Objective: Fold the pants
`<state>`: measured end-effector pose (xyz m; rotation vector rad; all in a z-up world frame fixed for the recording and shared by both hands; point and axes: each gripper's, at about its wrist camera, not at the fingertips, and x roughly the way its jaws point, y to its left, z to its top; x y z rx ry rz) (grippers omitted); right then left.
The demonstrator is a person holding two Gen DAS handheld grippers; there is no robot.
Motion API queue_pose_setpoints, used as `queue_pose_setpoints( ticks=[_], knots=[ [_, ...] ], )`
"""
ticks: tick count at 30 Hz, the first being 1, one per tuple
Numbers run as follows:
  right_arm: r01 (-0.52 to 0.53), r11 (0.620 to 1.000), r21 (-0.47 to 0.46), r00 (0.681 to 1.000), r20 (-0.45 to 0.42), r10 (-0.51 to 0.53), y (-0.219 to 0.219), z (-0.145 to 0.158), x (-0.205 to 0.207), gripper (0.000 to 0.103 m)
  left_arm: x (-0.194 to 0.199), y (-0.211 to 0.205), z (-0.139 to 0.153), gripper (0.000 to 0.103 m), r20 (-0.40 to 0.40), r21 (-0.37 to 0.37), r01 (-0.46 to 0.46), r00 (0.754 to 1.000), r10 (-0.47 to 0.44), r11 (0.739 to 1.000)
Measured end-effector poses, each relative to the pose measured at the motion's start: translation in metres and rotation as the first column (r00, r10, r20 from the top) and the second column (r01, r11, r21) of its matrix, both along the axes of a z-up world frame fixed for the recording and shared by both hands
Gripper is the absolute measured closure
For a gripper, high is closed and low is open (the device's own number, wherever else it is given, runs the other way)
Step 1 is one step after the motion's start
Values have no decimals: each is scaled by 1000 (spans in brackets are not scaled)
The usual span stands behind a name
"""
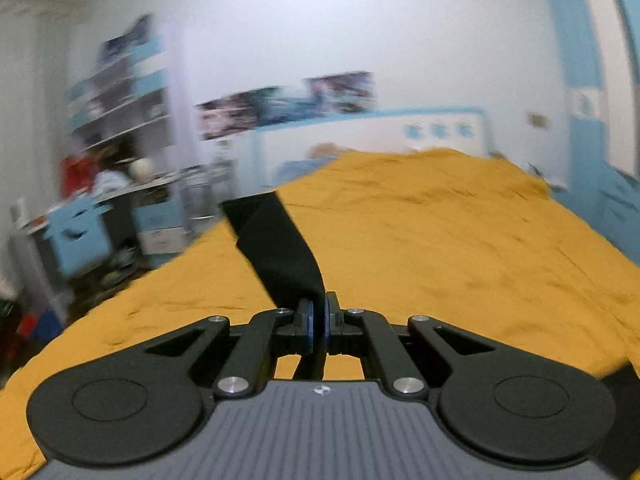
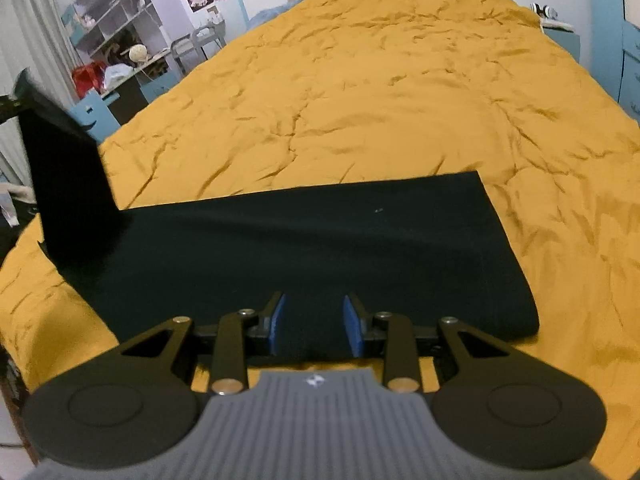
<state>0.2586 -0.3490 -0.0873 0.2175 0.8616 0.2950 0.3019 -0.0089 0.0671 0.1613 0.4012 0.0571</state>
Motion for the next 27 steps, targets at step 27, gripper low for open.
queue_pose_setpoints(
  ticks=[27],
  knots=[
    [-96, 980, 175, 991, -71, 110, 36, -11, 13, 72, -66, -16, -128, 84, -435, -170, 277, 840, -324, 946]
  ],
)
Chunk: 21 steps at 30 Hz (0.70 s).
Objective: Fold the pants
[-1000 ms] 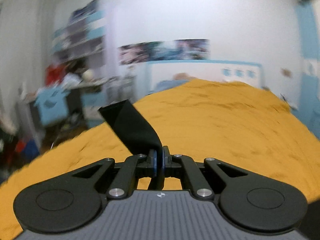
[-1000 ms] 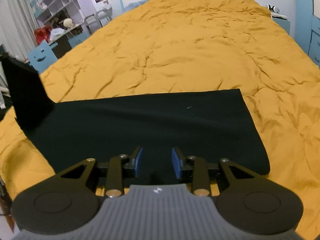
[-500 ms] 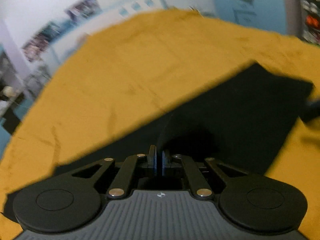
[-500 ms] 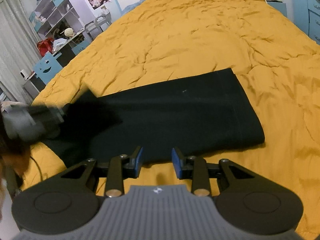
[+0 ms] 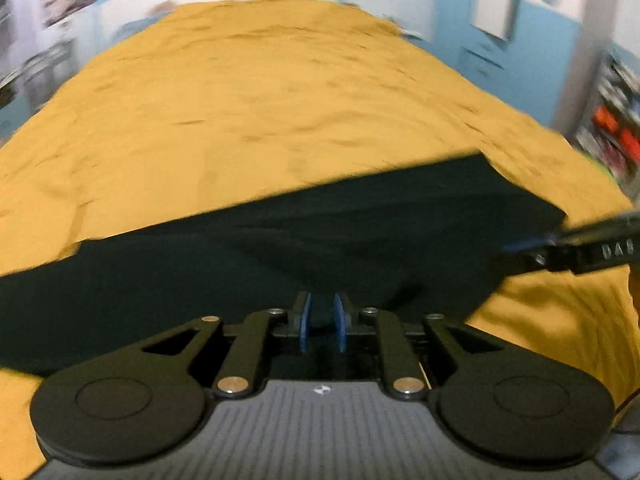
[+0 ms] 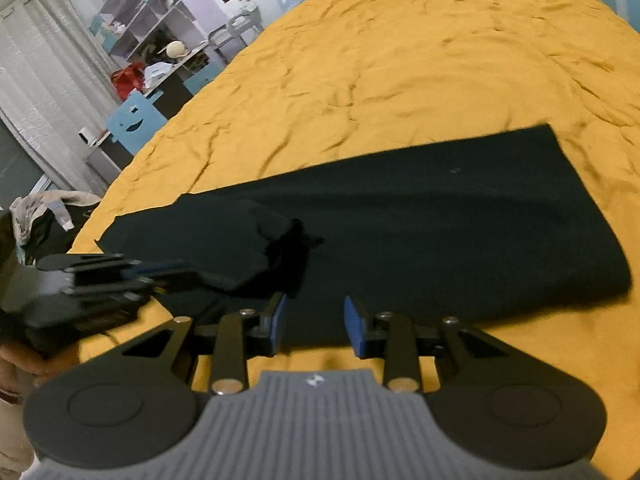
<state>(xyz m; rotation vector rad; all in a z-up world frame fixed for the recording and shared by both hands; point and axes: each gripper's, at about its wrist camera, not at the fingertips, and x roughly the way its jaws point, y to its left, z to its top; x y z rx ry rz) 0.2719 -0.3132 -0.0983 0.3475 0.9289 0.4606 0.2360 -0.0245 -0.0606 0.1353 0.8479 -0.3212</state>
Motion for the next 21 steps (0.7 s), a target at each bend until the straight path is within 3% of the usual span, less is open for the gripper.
queue_pose_setpoints(
  ticks=[4, 7, 9, 10, 14, 17, 21],
  knots=[
    [11, 999, -39, 1000, 0, -11, 12, 2, 13, 65, 5, 91, 27, 81, 23, 3, -208, 978, 207, 978],
    [34, 997, -68, 999, -6, -35, 17, 2, 20, 65, 13, 180, 41, 76, 43, 6, -398, 917, 397, 918],
    [50, 996, -74, 998, -20, -52, 20, 1, 25, 65, 19, 241, 44, 70, 34, -21, -520, 853, 520, 854],
    [59, 995, -83, 998, -22, -61, 21, 1, 27, 65, 22, 275, 43, 70, 21, -47, -584, 810, 585, 810],
    [77, 989, -123, 996, -30, -82, 31, -1, 32, 65, 28, 383, 22, 70, -30, -175, -783, 610, 792, 597],
    [95, 992, -80, 993, -65, -100, 33, -1, 38, 65, 33, 428, 0, 70, -71, -243, -826, 538, 840, 509],
    [158, 987, 3, 980, -123, -156, 31, -2, 46, 65, 42, 463, -33, 70, -149, -338, -850, 472, 869, 404]
  ],
)
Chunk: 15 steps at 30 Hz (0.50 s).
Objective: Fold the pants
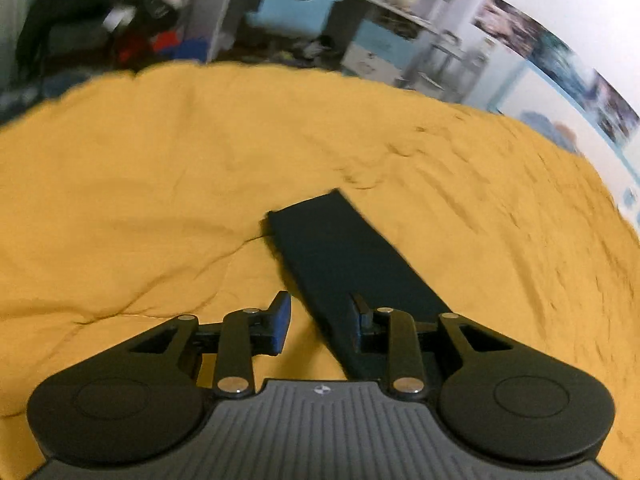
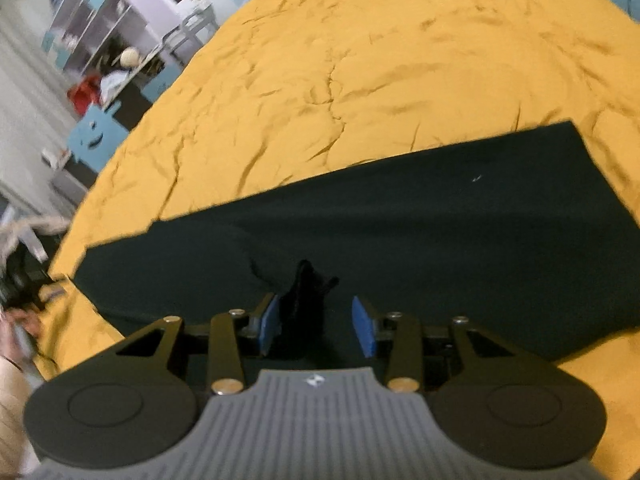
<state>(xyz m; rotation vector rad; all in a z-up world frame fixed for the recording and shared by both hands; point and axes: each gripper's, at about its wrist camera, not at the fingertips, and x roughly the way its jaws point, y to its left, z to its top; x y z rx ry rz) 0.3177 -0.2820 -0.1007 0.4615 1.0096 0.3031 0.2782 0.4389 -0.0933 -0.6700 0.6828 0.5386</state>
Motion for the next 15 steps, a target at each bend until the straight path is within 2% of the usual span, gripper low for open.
queue_pose_setpoints(
  ticks=[3, 7, 8, 9, 10, 15],
  knots=[
    [30, 998, 53, 998, -48, -27, 2, -4, 6, 65, 2, 6, -18, 72, 25, -41, -34, 999, 35, 999],
    [56, 986, 155, 989, -143, -33, 9, -17, 8, 65, 3, 7, -23, 99, 66, -57, -36, 997, 40, 998],
    [64, 984, 164, 987, -158, -38, 11, -20, 8, 71, 1, 4, -21, 101, 68, -55, -36, 997, 40, 998],
    [64, 985, 159, 986, -163, -38, 14, -20, 9, 81, 2, 3, -21, 101, 72, -51, -41, 996, 44, 998],
    [60, 987, 146, 986, -162, -36, 17, -19, 11, 103, 3, 2, -20, 102, 76, -47, -42, 996, 46, 998],
    [-8, 995, 101, 1000, -23, 10, 33, 22, 34, 103, 6, -5, -11, 102, 68, -4, -37, 997, 37, 999]
  ],
)
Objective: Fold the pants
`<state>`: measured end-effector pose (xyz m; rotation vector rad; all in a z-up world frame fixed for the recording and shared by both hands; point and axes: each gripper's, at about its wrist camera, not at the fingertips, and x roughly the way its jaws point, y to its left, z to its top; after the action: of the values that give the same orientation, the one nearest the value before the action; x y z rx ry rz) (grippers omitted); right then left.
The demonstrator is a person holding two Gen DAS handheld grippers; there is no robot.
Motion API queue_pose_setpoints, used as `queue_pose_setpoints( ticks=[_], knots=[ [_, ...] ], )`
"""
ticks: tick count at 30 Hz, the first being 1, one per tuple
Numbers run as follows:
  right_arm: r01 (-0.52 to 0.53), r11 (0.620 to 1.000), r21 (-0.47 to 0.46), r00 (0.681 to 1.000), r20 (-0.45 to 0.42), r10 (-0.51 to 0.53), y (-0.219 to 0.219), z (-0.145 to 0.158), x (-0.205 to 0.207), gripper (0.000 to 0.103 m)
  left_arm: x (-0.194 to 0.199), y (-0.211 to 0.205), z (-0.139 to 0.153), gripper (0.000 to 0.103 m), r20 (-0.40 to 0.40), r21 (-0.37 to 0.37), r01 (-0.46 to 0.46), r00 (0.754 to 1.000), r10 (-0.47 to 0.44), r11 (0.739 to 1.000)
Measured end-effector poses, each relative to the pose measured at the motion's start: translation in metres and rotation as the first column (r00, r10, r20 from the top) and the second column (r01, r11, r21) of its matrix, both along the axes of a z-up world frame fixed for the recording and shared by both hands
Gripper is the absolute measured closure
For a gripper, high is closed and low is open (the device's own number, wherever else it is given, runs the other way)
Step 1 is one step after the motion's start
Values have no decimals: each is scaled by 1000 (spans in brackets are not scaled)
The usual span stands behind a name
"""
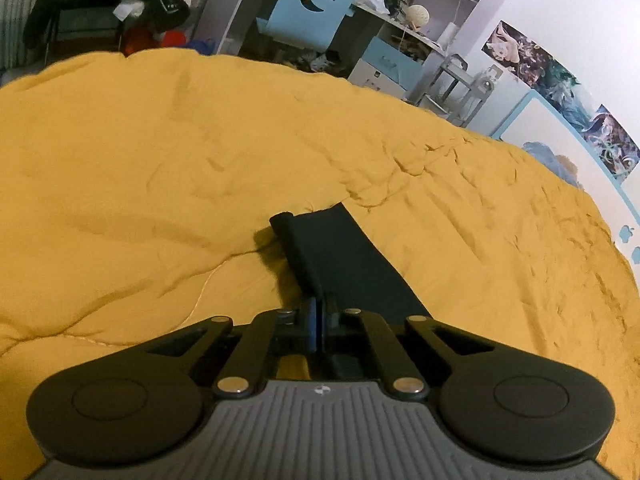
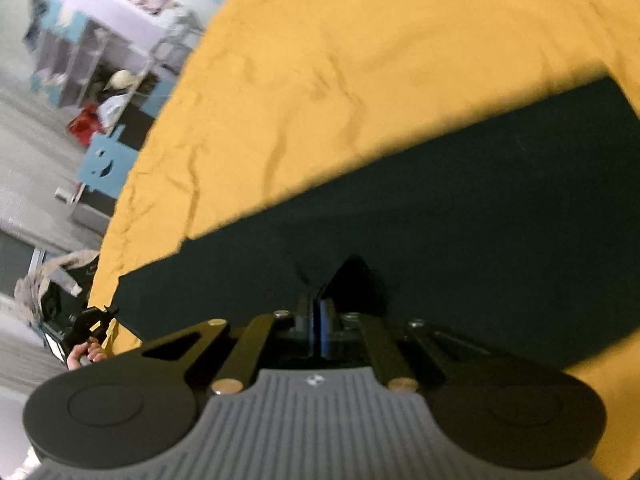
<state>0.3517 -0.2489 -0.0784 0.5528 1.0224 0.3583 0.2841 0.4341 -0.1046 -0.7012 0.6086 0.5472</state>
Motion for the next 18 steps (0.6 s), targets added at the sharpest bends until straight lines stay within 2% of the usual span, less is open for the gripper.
queue_pose_setpoints(
  ticks=[4, 5, 7, 10, 13, 15, 18],
  knots=[
    [-67, 997, 37, 979, 197, 59, 12, 55, 2, 103, 7, -1, 2, 102, -17, 4, -18, 1000, 18, 1000],
    [-81, 996, 23, 973, 217, 74, 13, 61, -2, 103, 7, -2, 3, 102, -17, 11, -20, 1000, 20, 1000],
    [-83, 996, -27, 979, 183, 86, 10, 54, -10, 103, 9, -4, 6, 102, -14, 23, -20, 1000, 20, 1000],
    [-50, 997, -62, 999, 2, 50, -1, 3, -12, 103, 5, -10, 16, 102, 22, 43, -21, 1000, 20, 999],
    [-10, 997, -71, 994, -108, 2, -16, -44, -12, 103, 3, -27, 38, 102, 69, 91, 4, 998, -10, 996],
    [-23, 998, -64, 992, -124, 14, -17, -53, -14, 103, 3, -45, 60, 102, 93, 153, 38, 994, -53, 987],
    [-84, 987, -140, 995, -61, 76, -10, -40, -17, 98, 2, -85, 96, 102, 126, 282, 109, 981, -149, 953]
  ],
)
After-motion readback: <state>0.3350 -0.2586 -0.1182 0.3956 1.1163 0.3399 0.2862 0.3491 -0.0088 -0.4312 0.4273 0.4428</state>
